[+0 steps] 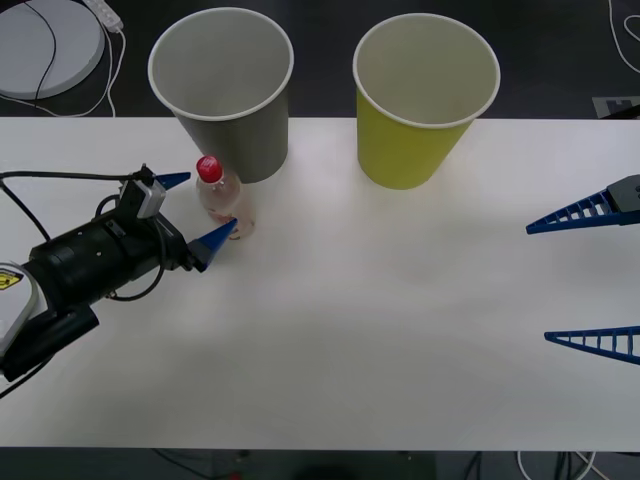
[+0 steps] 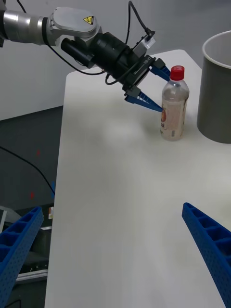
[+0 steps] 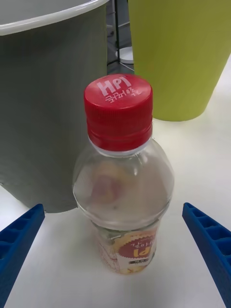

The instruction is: Put the can into the green bin and the plastic bottle into the gray bin

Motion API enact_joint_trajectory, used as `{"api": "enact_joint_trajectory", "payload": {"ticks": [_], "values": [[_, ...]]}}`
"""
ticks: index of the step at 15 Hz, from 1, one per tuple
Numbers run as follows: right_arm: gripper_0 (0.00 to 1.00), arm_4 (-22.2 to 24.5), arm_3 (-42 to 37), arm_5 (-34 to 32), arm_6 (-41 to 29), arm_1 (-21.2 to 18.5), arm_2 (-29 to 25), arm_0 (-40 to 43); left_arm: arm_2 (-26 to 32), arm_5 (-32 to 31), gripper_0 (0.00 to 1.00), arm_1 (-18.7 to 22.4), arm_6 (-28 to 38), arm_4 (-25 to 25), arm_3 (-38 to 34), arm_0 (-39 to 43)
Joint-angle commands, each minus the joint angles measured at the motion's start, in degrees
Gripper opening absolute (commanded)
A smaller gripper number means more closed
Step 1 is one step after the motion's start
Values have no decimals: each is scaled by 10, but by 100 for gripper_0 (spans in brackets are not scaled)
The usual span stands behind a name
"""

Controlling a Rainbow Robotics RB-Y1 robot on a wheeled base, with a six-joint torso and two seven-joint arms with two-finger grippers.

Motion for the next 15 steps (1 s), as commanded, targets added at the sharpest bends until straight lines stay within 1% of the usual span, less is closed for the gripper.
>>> {"api": "enact_joint_trajectory", "payload": {"ticks": [1, 3, 10, 15], "values": [[100, 0, 0, 0, 0, 0, 0, 0, -1, 0, 100, -12, 4, -15, 5, -8], [100, 0, 0, 0, 0, 0, 0, 0, -1, -10, 100, -20, 7, -27, 12, -17], [100, 0, 0, 0, 0, 0, 0, 0, -2, -12, 100, -45, 27, -74, 26, -40], [100, 0, 0, 0, 0, 0, 0, 0, -15, -12, 100, -45, 32, -76, 54, -69]]}}
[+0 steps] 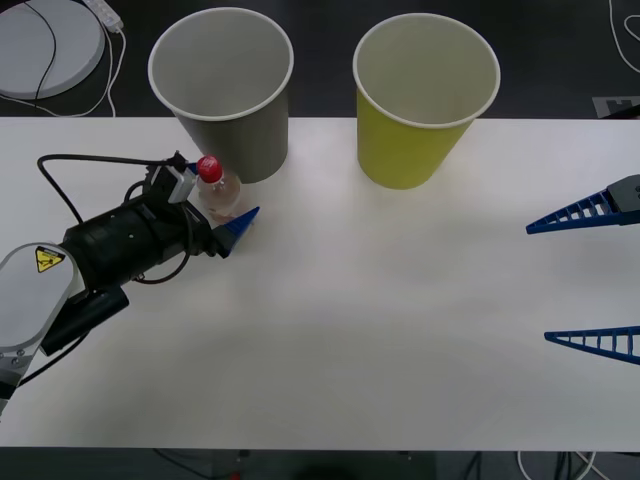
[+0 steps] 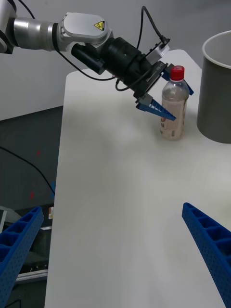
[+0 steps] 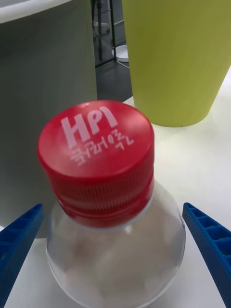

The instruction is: Put the can into the green bin and the plastic bottle into the gray bin

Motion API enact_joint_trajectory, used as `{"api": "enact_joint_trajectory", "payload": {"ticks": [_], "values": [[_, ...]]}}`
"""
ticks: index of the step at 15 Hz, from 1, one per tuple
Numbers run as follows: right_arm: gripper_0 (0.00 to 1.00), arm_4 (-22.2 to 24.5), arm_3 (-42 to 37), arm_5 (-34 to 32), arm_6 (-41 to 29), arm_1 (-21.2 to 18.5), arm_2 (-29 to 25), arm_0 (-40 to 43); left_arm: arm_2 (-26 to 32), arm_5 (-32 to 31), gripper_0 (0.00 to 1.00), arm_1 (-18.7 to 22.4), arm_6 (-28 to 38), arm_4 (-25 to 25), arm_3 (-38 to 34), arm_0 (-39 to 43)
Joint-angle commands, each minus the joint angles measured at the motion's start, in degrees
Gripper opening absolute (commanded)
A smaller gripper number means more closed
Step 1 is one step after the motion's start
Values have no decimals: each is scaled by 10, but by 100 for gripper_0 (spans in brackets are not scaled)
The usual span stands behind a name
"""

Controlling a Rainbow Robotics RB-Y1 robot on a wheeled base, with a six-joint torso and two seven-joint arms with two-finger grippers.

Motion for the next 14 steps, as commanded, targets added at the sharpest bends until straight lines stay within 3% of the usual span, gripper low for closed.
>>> {"api": "enact_joint_trajectory", "payload": {"ticks": [1, 6, 7, 8, 14], "values": [[100, 0, 0, 0, 0, 0, 0, 0, -6, 0, 100, 0, 3, -2, 12, -12], [100, 0, 0, 0, 0, 0, 0, 0, -7, -1, 100, -3, 3, -4, 14, -15], [100, 0, 0, 0, 0, 0, 0, 0, -7, -1, 16, -3, 0, -4, 14, -15], [100, 0, 0, 0, 0, 0, 0, 0, -9, -1, 0, -3, 4, -4, 14, -15], [100, 0, 0, 0, 0, 0, 0, 0, -8, -7, 0, -3, 11, 1, 14, -15]]}}
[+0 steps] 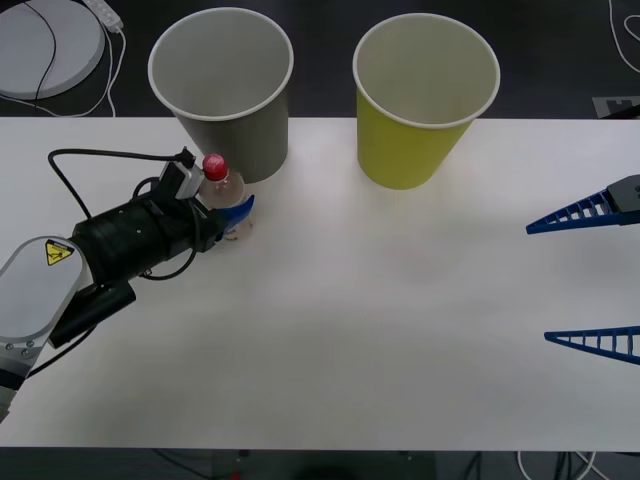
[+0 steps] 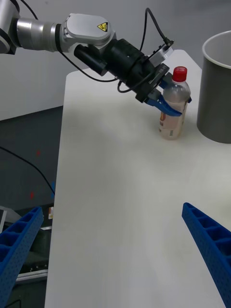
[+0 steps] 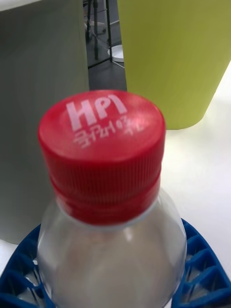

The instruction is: Put the can into the green bin and the plastic bottle into the gray bin

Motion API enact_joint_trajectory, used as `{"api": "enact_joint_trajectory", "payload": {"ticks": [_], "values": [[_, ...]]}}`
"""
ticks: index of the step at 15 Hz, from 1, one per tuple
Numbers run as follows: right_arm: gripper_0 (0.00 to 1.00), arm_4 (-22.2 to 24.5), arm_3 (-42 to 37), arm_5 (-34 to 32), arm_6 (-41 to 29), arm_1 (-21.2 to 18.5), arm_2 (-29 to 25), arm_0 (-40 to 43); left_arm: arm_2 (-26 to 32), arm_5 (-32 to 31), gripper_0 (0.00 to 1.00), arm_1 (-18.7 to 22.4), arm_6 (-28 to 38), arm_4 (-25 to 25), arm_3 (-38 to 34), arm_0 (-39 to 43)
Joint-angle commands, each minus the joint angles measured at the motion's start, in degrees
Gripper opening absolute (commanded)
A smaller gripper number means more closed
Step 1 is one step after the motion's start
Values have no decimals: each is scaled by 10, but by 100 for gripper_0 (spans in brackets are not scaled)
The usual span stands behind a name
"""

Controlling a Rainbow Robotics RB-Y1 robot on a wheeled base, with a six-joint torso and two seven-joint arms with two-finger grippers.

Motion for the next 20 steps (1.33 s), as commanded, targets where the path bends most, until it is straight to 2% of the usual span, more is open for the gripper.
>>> {"api": "enact_joint_trajectory", "payload": {"ticks": [1, 8, 15, 20], "values": [[100, 0, 0, 0, 0, 0, 0, 0, 0, -1, 0, 0, 1, 1, 0, 0], [100, 0, 0, 0, 0, 0, 0, 0, 1, -7, 0, 0, -2, 7, -2, 2], [100, 0, 0, 0, 0, 0, 0, 0, 15, -7, 0, 13, -7, 7, -48, 42], [100, 0, 0, 0, 0, 0, 0, 0, 28, -7, 0, 34, 15, 10, -94, 76]]}}
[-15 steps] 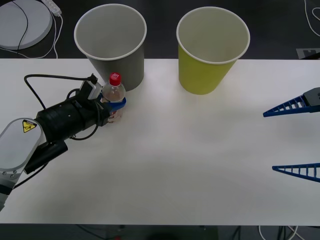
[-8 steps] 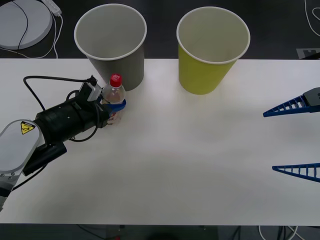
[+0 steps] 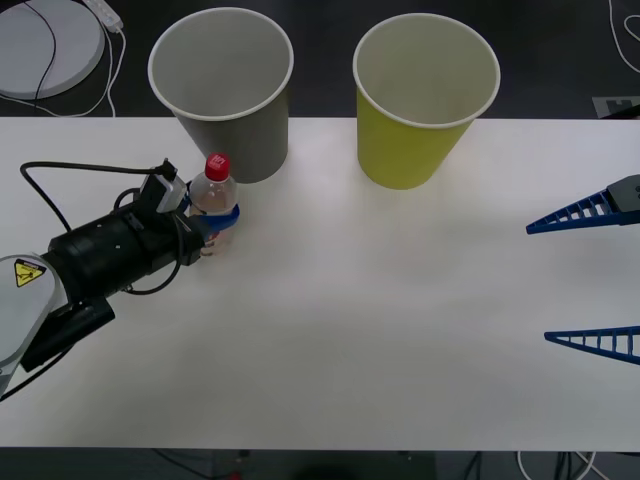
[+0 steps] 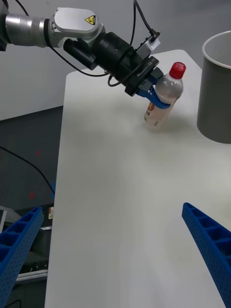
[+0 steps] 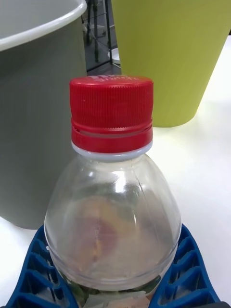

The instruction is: Put the can into the green bin and the plastic bottle into the gray bin

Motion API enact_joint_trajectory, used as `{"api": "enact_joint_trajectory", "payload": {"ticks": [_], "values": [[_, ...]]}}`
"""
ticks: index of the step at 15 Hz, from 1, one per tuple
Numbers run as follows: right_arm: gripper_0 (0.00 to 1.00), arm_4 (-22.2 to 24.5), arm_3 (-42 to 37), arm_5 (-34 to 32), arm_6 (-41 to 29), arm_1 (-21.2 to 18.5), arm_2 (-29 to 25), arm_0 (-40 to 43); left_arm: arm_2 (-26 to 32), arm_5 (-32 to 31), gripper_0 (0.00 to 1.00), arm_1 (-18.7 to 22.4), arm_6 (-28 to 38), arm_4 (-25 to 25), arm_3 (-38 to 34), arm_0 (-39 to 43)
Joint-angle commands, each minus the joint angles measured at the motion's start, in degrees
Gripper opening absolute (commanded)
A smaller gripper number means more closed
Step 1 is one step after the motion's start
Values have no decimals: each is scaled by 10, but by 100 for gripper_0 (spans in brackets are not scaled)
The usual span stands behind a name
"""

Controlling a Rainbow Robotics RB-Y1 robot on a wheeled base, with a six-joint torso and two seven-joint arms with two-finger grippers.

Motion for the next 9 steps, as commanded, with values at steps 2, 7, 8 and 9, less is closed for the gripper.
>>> {"api": "enact_joint_trajectory", "payload": {"ticks": [2, 7, 8, 9], "values": [[100, 0, 0, 0, 0, 0, 0, 0, 6, 0, 0, 22, 48, -9, -42, 24], [100, 0, 0, 0, 0, 0, 0, 0, 21, -2, 0, 46, 164, -79, -123, 63], [100, 0, 0, 0, 0, 0, 0, 0, 28, -14, 0, 51, 178, -82, -133, 66], [100, 0, 0, 0, 0, 0, 0, 0, 49, -42, 0, 54, 198, -87, -150, 72]]}}
